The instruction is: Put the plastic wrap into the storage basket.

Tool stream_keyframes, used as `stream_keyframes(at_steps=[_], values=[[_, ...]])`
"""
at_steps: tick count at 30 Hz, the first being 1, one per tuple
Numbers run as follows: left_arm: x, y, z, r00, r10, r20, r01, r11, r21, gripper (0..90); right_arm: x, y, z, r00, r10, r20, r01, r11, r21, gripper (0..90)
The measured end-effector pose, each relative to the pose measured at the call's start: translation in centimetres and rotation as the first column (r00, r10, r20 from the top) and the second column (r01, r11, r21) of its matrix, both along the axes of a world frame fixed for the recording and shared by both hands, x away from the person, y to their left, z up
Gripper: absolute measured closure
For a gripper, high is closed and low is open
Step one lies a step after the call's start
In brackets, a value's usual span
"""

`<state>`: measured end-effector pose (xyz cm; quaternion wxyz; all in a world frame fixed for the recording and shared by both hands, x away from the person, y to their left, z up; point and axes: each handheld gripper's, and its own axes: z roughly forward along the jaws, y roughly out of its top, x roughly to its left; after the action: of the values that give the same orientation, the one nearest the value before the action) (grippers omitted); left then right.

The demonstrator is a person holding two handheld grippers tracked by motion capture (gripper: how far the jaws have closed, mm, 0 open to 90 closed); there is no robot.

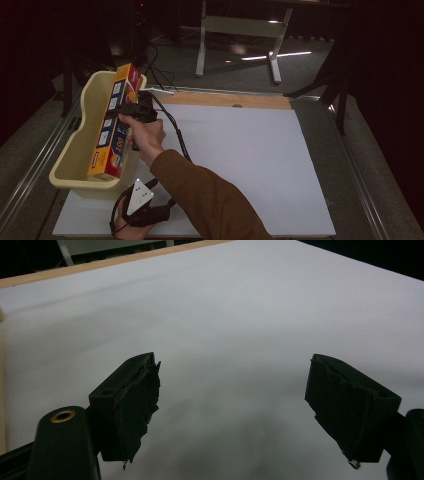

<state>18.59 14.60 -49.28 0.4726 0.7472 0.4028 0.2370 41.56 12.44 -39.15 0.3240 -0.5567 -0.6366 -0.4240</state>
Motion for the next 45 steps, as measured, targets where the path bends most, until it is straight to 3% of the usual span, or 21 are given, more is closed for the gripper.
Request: stream_keyframes(at_steps=[8, 13, 20, 23, 25, 27, 32, 34, 38, 39, 43, 44, 45], values=[[0.0, 0.1, 0.0, 1.0, 0.002, -0.001, -0.002, 1.0, -0.004, 21.0, 0.0, 0.7, -0.8, 0.9993, -0.031, -0.02, 0.031, 0.9994, -0.015, 40.0], [0.0, 0.1, 0.0, 1.0, 0.004, 0.0, -0.004, 1.0, -0.006, 21.0, -0.1, 1.1, -1.3, 0.9973, -0.043, -0.059, 0.039, 0.9971, -0.065, 39.1], [0.0, 0.1, 0.0, 1.0, 0.004, -0.001, -0.004, 1.0, -0.005, 21.0, -0.2, 1.2, -1.3, 0.9991, -0.027, -0.032, 0.024, 0.9958, -0.088, 36.1], [0.0, 0.1, -0.1, 1.0, 0.005, -0.001, -0.005, 1.0, -0.004, 21.0, -0.1, 0.7, -1.0, 0.9994, -0.031, -0.014, 0.028, 0.9895, -0.142, 32.1], [0.0, 0.0, -0.1, 1.0, 0.006, -0.004, -0.006, 1.0, -0.004, 21.0, 0.0, 0.1, -0.4, 0.999, -0.045, 0.008, 0.045, 0.9939, -0.101, 33.2], [0.0, 0.0, -0.1, 1.0, 0.005, -0.006, -0.005, 1.0, 0.001, 21.0, -0.2, -0.2, 0.5, 0.9984, -0.038, 0.042, 0.042, 0.9945, -0.096, 33.8], [0.0, 0.0, -0.1, 1.0, 0.008, -0.006, -0.008, 1.0, 0.004, 21.0, -0.2, -0.7, 0.8, 0.9987, 0.007, 0.05, 0.0, 0.9914, -0.131, 36.9], [0.1, 0.0, -0.1, 0.9999, 0.01, -0.004, -0.01, 0.9999, 0.006, 21.0, -0.3, -1.2, 0.6, 0.9939, 0.05, 0.098, -0.032, 0.9843, -0.174, 37.4], [0.2, 0.1, -0.1, 0.9999, 0.012, -0.005, -0.012, 0.9999, 0.007, 21.0, -0.4, -1.8, 0.6, 0.9846, 0.095, 0.147, -0.067, 0.9805, -0.185, 37.6], [0.2, 0.0, -0.1, 0.9999, 0.013, -0.005, -0.013, 0.9999, 0.009, 21.0, -0.5, -2.1, 0.8, 0.9755, 0.112, 0.19, -0.071, 0.9755, -0.208, 37.3], [0.1, 0.0, -0.1, 0.9999, 0.015, -0.003, -0.015, 0.9998, 0.012, 21.0, -0.9, -2.7, 1.4, 0.9462, 0.153, 0.285, -0.079, 0.9641, -0.254, 37.7], [0.1, 0.0, -0.1, 0.9999, 0.015, -0.003, -0.015, 0.9998, 0.012, 21.0, -0.9, -2.7, 1.4, 0.9462, 0.153, 0.285, -0.079, 0.9641, -0.254, 37.7], [0.1, 0.0, -0.1, 0.9999, 0.015, -0.003, -0.015, 0.9998, 0.013, 21.0, -1.1, -2.8, 1.6, 0.9314, 0.176, 0.318, -0.086, 0.9567, -0.278, 38.3]])
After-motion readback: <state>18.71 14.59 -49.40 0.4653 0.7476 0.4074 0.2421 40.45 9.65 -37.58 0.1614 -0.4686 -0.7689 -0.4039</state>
